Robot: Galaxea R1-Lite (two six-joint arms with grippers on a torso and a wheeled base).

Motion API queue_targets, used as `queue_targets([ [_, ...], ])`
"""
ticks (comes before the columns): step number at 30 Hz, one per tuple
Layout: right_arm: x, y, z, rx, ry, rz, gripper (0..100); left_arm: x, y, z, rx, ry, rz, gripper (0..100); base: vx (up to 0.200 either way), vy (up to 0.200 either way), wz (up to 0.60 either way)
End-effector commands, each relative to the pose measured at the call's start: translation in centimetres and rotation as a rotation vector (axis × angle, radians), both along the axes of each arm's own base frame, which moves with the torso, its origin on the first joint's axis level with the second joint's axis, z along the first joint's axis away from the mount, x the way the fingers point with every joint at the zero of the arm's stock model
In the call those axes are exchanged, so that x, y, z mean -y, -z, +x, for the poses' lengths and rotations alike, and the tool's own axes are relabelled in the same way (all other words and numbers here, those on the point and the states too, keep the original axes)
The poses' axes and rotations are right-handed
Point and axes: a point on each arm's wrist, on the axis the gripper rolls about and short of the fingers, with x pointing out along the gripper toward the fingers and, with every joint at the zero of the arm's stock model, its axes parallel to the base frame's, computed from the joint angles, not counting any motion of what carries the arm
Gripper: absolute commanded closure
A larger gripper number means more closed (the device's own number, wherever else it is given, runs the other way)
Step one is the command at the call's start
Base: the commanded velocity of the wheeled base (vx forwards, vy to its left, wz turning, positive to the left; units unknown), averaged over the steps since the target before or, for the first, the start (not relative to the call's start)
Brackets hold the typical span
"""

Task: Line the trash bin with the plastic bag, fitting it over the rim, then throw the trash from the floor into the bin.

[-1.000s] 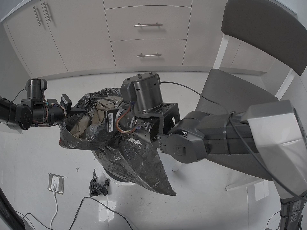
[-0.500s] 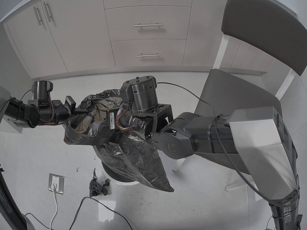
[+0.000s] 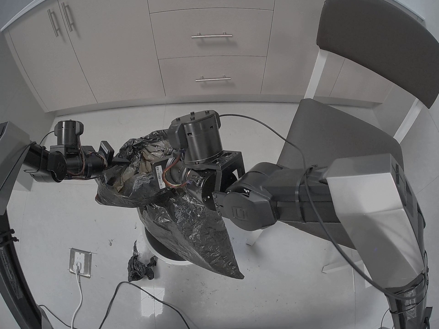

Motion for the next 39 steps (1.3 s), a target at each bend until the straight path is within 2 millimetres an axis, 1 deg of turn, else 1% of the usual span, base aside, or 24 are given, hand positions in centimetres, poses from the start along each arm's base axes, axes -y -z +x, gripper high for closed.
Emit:
queue_targets([
  [1, -0.1, 0.2, 0.0, -0.001, -0.001, -0.005, 100, -0.3, 1.6, 0.9, -0.027, -0.005, -0.001, 100, 0.000, 0.000, 0.00],
  [7, -0.4, 1.6, 0.2, -0.018, -0.001, -0.029, 100, -0.4, 1.4, 1.1, -0.016, -0.008, 0.000, 100, 0.000, 0.000, 0.00],
  [8, -0.5, 1.7, 0.3, -0.018, -0.001, -0.031, 0, -0.4, 1.4, 1.1, -0.016, -0.006, 0.000, 100, 0.000, 0.000, 0.00],
  [14, -0.6, 2.2, 0.3, -0.028, -0.003, -0.036, 0, -0.4, 1.8, 1.2, -0.027, -0.011, 0.001, 100, 0.000, 0.000, 0.00],
  [16, -0.2, 1.8, 0.2, -0.030, 0.001, -0.032, 0, -0.4, 1.8, 1.2, -0.028, -0.011, 0.001, 100, 0.000, 0.000, 0.00],
  [19, 1.0, -0.4, -0.8, -0.027, 0.002, -0.011, 0, -0.4, 1.7, 1.1, -0.025, -0.011, 0.001, 100, 0.000, 0.000, 0.00],
  [20, 1.0, -0.4, -0.8, -0.027, 0.002, -0.011, 0, -0.4, 1.7, 1.1, -0.025, -0.011, 0.001, 100, 0.000, 0.000, 0.00],
  [22, 2.3, -1.7, -2.0, -0.040, 0.000, -0.012, 0, -0.5, 1.5, 1.1, -0.020, -0.014, 0.001, 100, 0.000, 0.000, 0.00],
  [23, 3.2, -2.0, -2.9, -0.055, -0.007, -0.027, 0, -0.5, 1.5, 1.1, -0.022, -0.014, 0.001, 100, 0.000, 0.000, 0.00],
  [24, 3.2, -2.0, -3.0, -0.058, -0.008, -0.030, 0, -0.5, 1.5, 1.1, -0.020, -0.015, 0.002, 100, 0.000, 0.000, 0.00],
  [25, 4.3, -2.0, -4.0, -0.079, -0.014, -0.056, 0, -0.6, 1.6, 1.1, -0.024, -0.017, 0.001, 100, 0.000, 0.000, 0.00],
  [27, 5.6, -1.4, -5.0, -0.110, -0.015, -0.095, 0, -0.6, 1.7, 1.1, -0.027, -0.019, 0.000, 100, 0.000, 0.000, 0.00],
  [29, 7.0, -0.2, -6.2, -0.151, -0.017, -0.147, 0, -0.6, 1.8, 1.1, -0.030, -0.019, 0.000, 100, 0.000, 0.000, 0.00],
  [30, 7.8, 0.7, -6.7, -0.175, -0.014, -0.175, 0, -0.6, 1.8, 1.1, -0.030, -0.019, 0.000, 100, 0.000, 0.000, 0.00],
  [32, 8.5, 2.4, -7.3, -0.223, -0.010, -0.214, 0, -0.7, 1.9, 1.2, -0.030, -0.020, 0.000, 100, 0.000, 0.000, 0.00],
  [35, 8.7, 4.0, -7.9, -0.264, -0.009, -0.236, 0, -0.7, 1.8, 1.2, -0.029, -0.020, 0.000, 100, 0.000, 0.000, 0.00],
  [39, 8.0, 5.3, -7.2, -0.251, -0.006, -0.220, 0, -0.7, 1.7, 1.1, -0.027, -0.021, -0.001, 100, 0.000, 0.000, 0.00],
])
